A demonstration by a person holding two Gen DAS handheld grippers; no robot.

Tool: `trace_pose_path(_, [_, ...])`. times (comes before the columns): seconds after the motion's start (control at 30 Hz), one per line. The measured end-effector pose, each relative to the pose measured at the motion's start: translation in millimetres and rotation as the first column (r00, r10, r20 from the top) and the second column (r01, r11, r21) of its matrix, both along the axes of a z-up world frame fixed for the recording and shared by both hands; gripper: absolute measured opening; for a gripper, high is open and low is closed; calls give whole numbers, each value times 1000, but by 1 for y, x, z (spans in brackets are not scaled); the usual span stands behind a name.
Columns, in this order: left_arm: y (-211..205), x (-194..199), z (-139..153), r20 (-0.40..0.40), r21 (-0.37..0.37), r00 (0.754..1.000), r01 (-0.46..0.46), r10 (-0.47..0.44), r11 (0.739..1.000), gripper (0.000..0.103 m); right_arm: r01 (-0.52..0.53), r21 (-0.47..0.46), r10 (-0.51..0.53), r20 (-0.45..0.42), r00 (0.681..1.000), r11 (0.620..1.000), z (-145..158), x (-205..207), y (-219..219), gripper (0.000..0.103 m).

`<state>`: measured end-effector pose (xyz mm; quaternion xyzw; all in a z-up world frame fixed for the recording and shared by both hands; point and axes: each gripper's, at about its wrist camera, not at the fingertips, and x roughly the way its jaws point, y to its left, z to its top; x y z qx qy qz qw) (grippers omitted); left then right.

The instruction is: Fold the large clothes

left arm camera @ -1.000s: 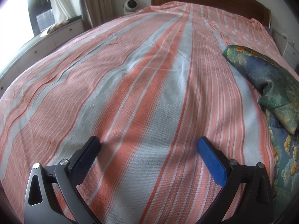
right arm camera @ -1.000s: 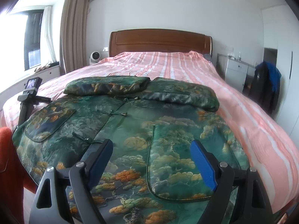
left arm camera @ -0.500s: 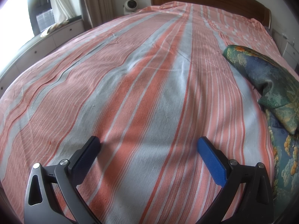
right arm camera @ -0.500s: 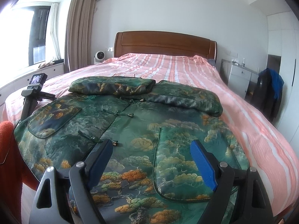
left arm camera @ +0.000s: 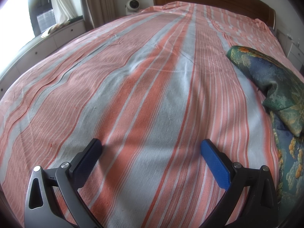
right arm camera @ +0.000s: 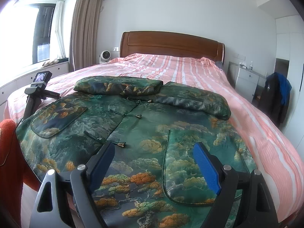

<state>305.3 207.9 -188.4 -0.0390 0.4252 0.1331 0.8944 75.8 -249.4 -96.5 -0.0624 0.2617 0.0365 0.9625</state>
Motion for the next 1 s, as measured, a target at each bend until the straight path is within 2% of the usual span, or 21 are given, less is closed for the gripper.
trace_pose_path(0.3, [0,0,0,0,0,1000,0,0,1000,103,18,16,-18,27,999,1000,6,-4,-6,84])
trace_pose_path(0.73, [0,0,0,0,1,1000,0,0,1000,103,134,137,-135,-3,991,982,12,2,-42,84])
trace_pose_path(0.9, [0,0,0,0,1,1000,0,0,1000,103,255,207,-260,-1,966,945,26,-10,-87,84])
trace_pose_path(1.0, [1,-1,1,1,-5,1000,0,0,1000,103,356,284,-361,-35,932,890,22,-18,-119,89])
